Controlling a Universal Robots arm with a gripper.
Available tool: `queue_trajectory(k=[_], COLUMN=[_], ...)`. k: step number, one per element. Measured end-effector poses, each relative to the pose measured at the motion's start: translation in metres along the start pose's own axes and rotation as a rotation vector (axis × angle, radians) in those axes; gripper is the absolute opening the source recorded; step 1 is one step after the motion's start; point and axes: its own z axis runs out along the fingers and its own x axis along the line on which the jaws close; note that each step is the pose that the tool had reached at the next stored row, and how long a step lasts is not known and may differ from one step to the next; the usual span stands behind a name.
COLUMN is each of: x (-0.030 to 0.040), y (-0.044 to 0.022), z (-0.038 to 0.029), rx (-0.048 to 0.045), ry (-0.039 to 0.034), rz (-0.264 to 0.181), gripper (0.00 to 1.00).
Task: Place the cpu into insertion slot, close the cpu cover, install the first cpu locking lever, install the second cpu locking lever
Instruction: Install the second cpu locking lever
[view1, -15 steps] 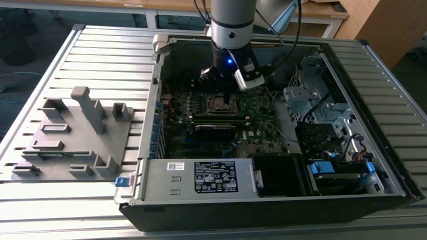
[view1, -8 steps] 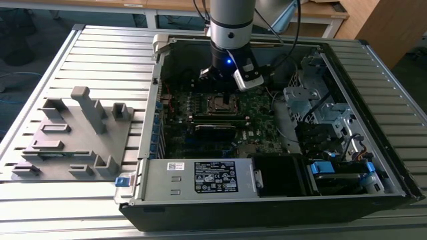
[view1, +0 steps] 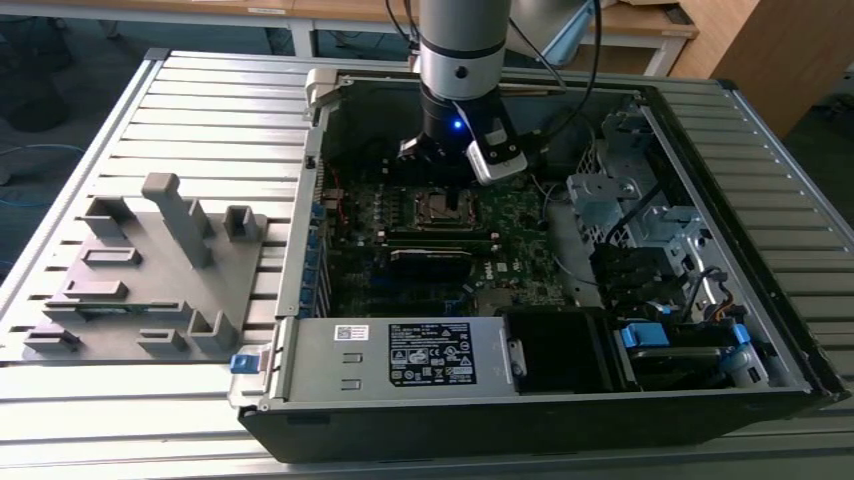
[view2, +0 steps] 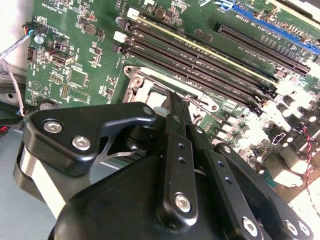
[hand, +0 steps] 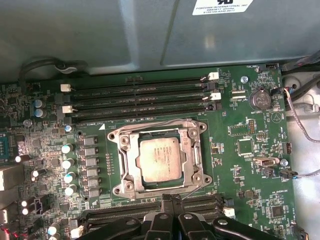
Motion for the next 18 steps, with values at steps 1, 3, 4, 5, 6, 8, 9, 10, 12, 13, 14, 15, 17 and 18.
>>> queue_trajectory(k=[1,3,4,5,6,8,9,10,12,13,14,15,17,18], x=[0.0,0.0,0.0,0.0,0.0,0.0,0.0,0.0,-0.0001,0.0,0.0,0.0,0.0,0.0], y=[0.0,0.0,0.0,0.0,0.0,0.0,0.0,0.0,-0.0001,-0.0001,-0.0001,-0.0001,0.0,0.0], z=[0.0,0.0,0.0,0.0,0.0,0.0,0.0,0.0,0.0001,0.0002,0.0003,0.0003,0.0005,0.0006], rx=[0.0,0.0001,0.0001,0.0001,0.0001,0.0001,0.0001,0.0,0.0006,0.0011,0.0017,0.0022,0.0033,0.0045], ry=[0.0,0.0,0.0,0.0,0.0,0.0,0.0,0.0,0.004,0.0073,0.0107,0.0137,0.0226,0.0301], rz=[0.0,0.0,0.0,0.0,0.0,0.0,0.0,0.0,0.0,0.0,0.0,0.0,0.0,0.0], gripper=[0.1,0.1,0.1,0.1,0.1,0.1,0.1,0.1,0.1,0.1,0.1,0.1,0.1,0.1])
